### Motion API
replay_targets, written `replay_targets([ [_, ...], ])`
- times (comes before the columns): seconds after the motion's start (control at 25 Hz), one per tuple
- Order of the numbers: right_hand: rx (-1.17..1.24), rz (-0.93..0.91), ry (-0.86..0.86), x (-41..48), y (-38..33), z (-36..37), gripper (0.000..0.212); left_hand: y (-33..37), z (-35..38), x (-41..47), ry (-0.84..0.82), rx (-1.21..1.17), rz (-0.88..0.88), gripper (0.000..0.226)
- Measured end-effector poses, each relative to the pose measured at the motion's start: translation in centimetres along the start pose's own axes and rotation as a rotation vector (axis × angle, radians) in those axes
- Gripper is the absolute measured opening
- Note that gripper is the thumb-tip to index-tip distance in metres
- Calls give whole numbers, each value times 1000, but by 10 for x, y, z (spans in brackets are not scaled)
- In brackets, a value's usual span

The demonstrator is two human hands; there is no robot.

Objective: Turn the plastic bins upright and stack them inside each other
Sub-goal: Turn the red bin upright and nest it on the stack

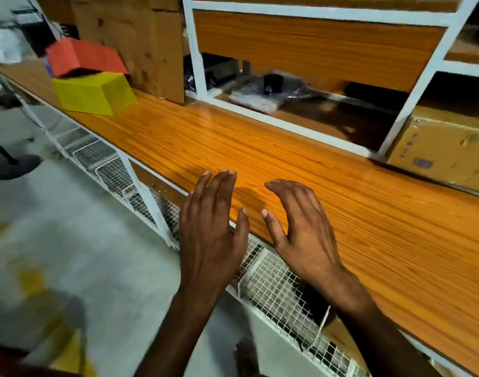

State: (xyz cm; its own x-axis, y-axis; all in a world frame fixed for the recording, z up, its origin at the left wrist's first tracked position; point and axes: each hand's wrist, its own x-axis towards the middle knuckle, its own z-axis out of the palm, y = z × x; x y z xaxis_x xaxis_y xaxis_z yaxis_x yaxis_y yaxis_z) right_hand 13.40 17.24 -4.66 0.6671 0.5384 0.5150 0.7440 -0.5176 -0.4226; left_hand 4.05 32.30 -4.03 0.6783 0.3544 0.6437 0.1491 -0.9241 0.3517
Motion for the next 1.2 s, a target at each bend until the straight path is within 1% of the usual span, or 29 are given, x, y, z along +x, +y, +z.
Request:
replay_targets([
  [0.16,-10,-62,-26,67,-14,58,47,-69,0,43,-31,129,-6,56],
  [0.24,20,-106,-54,103,-27,86,46,-105,-3,67,-31,164,-47,55],
  [0.44,162,-149,-133,177,-67,156,47,-191,-14,106,-12,58,-304,54],
  [0.56,220,-138,-143,220,-98,207,47,-257,-20,132,-9,21,-353,54],
  [0.64,237,-121,-129,246,-125,246,49,-308,-24,150,-15,7,-354,54],
  [0.8,231,-95,-76,296,-177,318,48,-402,-42,183,-51,56,-241,49],
  [0.88,241,-60,-77,319,-208,347,49,-449,-60,204,-53,86,-183,46],
  [0.96,275,-28,-61,358,-250,384,49,-509,-79,232,-91,72,-193,45],
  [1.04,293,-42,-59,369,-260,393,48,-523,-83,244,-57,75,-177,45],
  [1.08,287,-43,-67,380,-268,405,48,-539,-87,252,-66,51,-180,45],
  [1.2,279,-23,-74,429,-299,458,49,-611,-85,288,-63,-5,-199,44],
])
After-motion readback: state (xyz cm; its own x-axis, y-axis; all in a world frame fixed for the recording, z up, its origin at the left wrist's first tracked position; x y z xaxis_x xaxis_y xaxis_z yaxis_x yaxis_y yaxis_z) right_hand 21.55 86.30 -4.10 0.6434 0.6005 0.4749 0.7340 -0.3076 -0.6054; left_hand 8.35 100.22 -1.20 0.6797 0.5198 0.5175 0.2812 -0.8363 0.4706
